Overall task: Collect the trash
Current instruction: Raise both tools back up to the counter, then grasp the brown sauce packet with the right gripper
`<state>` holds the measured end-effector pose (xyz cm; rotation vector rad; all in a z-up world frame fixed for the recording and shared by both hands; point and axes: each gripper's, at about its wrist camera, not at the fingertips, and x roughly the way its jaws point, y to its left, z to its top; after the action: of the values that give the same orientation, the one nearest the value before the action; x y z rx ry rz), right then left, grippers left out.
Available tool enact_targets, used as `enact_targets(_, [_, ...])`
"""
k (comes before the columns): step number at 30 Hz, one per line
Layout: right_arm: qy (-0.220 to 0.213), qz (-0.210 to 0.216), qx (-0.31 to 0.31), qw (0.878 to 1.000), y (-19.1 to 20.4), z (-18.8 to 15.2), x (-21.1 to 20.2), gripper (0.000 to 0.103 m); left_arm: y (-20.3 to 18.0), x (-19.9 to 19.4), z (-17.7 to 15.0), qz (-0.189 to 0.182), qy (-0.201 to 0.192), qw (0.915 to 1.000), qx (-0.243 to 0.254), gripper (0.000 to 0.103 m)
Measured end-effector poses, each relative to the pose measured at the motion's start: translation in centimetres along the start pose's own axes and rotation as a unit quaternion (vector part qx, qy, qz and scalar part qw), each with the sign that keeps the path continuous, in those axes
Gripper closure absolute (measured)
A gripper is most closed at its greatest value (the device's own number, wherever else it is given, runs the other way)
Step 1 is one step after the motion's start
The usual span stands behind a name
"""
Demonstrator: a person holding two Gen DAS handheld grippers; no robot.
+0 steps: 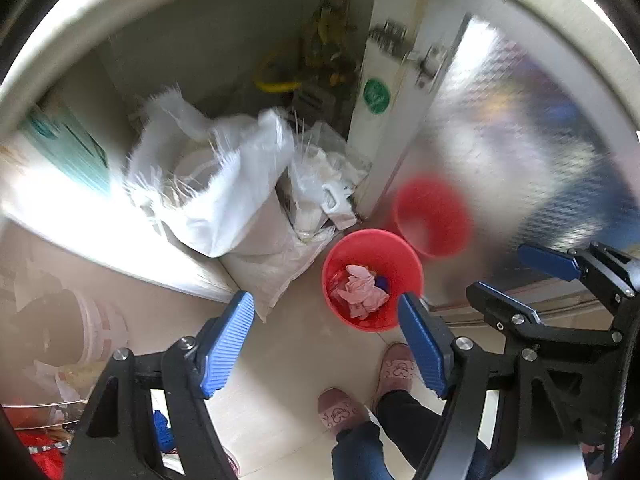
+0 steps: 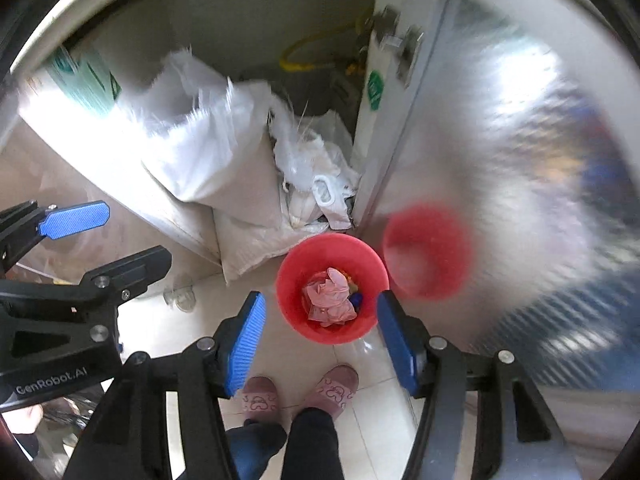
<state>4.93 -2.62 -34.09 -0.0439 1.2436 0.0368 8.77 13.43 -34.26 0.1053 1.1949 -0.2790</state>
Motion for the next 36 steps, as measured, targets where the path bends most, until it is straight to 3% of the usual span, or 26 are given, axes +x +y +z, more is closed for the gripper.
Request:
enact_targets(6, [-0.03, -0.022, 0.02, 0.999, 0.4, 0.4, -7.5, 0.046, -0.7, -7.5, 1.1, -0.02, -0.022, 0.9993, 0.023, 0.031])
enact_targets(11, [-0.071, -0.056, 0.045, 0.995, -0.2, 1.2, -13.9, 0.037, -2.0, -13.3, 2.8, -0.027, -0.051, 0.9974, 0.044, 0.03])
enact_targets(17, [-0.103, -0.082, 0.073, 0.989, -1.4, 2.1, -18.6, 0.034, -3.3, -18.2, 4.8, -0.044, -0.084, 0.9937, 0.059, 0.029])
enact_targets(27, [-0.144, -0.134, 0.124, 0.973, -5.5, 3.5, -23.3, 0.026, -7.7, -22.1, 10.2, -0.067, -0.115, 0.9864, 0.097, 0.029])
enact_targets(36, [-0.154, -0.161, 0.158, 0.962, -11.3, 6.1, -23.9, 0.021, -13.0, -21.2, 16.3, -0.075, -0.12, 0.9808, 0.134, 0.029])
